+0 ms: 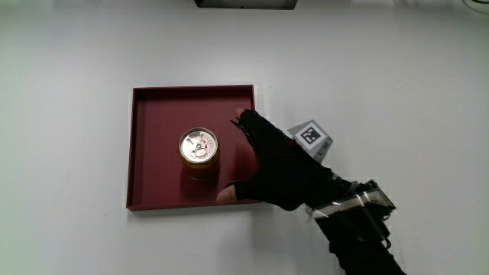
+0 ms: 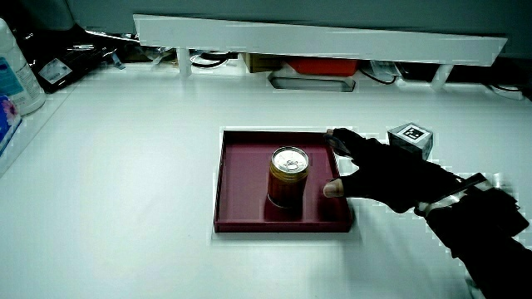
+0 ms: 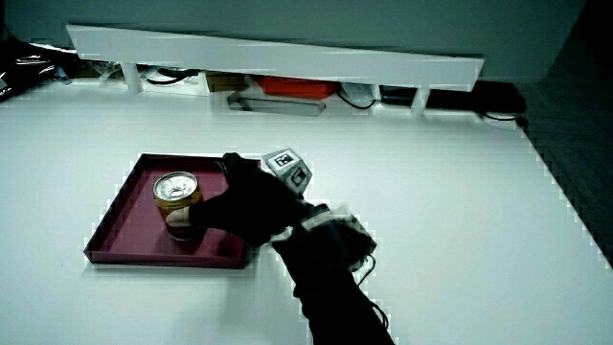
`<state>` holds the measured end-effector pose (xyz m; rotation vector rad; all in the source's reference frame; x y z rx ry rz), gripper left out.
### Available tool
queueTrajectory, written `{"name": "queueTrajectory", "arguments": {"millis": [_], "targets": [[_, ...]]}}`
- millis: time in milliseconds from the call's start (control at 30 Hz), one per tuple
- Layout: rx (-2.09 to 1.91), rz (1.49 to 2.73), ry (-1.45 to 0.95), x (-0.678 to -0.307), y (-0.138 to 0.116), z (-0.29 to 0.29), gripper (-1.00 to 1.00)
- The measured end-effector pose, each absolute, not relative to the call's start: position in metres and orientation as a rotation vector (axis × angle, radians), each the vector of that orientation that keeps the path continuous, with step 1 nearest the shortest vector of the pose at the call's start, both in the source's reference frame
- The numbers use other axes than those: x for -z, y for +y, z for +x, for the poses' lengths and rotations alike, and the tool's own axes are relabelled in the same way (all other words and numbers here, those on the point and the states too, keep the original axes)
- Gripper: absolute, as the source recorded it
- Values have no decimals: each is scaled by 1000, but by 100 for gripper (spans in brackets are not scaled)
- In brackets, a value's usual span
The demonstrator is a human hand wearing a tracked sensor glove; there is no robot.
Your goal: Pick red bull from plate
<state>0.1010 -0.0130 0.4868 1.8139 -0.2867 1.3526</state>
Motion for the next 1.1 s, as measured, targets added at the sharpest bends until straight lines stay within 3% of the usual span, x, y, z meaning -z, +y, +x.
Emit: {"name": "queueTrajectory", "arguments": {"millis": [367, 800, 1100], "targets": [[-1397, 1785, -315, -519, -13, 73, 0], [-1432, 1773, -313, -528, -12, 63, 0], [-1592, 1871, -241, -529, -10, 70, 31]]}}
